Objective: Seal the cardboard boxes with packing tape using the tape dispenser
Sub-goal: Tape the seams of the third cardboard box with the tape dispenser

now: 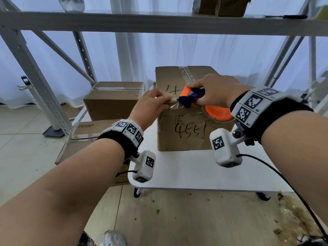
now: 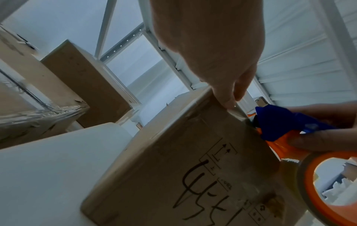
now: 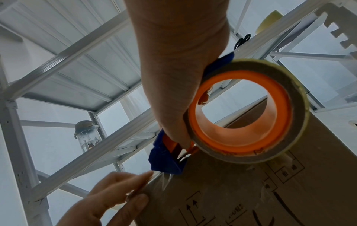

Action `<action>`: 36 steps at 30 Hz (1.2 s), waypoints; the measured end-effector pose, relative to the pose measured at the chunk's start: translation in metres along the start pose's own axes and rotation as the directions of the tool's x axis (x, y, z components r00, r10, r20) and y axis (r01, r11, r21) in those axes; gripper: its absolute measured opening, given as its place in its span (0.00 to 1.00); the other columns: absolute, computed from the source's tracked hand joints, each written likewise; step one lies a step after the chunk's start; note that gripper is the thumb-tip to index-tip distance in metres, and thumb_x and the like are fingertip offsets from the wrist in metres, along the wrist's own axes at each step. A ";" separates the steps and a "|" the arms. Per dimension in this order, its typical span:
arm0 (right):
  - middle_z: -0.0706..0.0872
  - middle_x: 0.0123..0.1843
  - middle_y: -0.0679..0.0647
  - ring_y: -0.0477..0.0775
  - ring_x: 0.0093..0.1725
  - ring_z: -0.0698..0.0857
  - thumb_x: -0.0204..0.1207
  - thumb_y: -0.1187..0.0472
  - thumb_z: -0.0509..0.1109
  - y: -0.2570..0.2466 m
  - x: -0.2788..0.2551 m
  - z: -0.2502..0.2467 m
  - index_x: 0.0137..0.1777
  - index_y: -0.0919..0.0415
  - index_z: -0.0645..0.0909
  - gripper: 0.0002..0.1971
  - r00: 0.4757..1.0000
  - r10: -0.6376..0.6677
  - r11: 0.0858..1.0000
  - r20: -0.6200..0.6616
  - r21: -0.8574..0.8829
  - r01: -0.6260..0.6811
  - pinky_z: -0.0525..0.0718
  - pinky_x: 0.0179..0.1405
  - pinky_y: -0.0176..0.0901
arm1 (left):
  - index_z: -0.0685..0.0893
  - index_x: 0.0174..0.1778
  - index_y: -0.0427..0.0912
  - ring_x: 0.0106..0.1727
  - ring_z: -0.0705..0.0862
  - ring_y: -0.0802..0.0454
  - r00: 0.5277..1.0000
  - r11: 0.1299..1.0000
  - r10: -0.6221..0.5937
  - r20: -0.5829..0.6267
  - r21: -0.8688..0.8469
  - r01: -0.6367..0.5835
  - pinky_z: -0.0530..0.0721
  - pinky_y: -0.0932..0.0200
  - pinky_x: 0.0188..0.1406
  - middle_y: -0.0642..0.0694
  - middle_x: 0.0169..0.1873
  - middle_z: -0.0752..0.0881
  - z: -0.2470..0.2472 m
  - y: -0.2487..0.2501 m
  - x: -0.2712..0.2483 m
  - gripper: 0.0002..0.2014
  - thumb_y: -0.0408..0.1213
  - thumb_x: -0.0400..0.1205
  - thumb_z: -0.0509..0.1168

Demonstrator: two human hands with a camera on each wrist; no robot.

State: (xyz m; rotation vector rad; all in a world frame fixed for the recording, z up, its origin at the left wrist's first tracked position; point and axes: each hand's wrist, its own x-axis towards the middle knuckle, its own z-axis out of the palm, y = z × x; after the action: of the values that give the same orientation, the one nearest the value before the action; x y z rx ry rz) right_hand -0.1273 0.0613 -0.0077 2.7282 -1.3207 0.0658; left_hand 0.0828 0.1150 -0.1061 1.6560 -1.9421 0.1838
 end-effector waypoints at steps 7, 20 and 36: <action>0.73 0.54 0.47 0.48 0.52 0.73 0.79 0.45 0.65 -0.008 -0.002 -0.022 0.77 0.34 0.65 0.26 0.984 -0.176 0.960 0.024 -0.218 0.177 0.73 0.44 0.45 | 0.71 0.77 0.47 0.79 0.67 0.49 0.998 0.999 0.021 0.065 0.047 -0.024 0.64 0.50 0.79 0.48 0.76 0.72 0.001 -0.005 0.000 0.20 0.42 0.88 0.54; 0.69 0.51 0.44 0.46 0.48 0.72 0.76 0.41 0.67 0.032 0.006 -0.029 0.77 0.28 0.61 0.30 0.970 -0.181 0.922 0.161 -0.317 0.224 0.73 0.44 0.43 | 0.74 0.75 0.48 0.78 0.68 0.52 0.998 0.997 -0.064 -0.013 -0.033 0.064 0.64 0.53 0.78 0.51 0.74 0.75 0.010 -0.007 -0.004 0.20 0.44 0.87 0.55; 0.68 0.52 0.44 0.46 0.50 0.70 0.77 0.41 0.67 0.038 0.008 -0.016 0.77 0.30 0.64 0.29 0.984 -0.120 0.968 0.128 -0.206 0.145 0.73 0.47 0.45 | 0.71 0.77 0.45 0.80 0.64 0.54 0.993 0.989 0.022 0.115 0.145 -0.039 0.58 0.58 0.79 0.49 0.77 0.71 0.016 0.042 0.029 0.21 0.45 0.89 0.52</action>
State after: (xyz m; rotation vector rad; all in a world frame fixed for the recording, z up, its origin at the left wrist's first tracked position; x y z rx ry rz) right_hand -0.1517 0.0340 0.0122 2.6595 -1.0936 -0.2343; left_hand 0.0360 0.0924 -0.0939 1.7655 -2.0833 0.2559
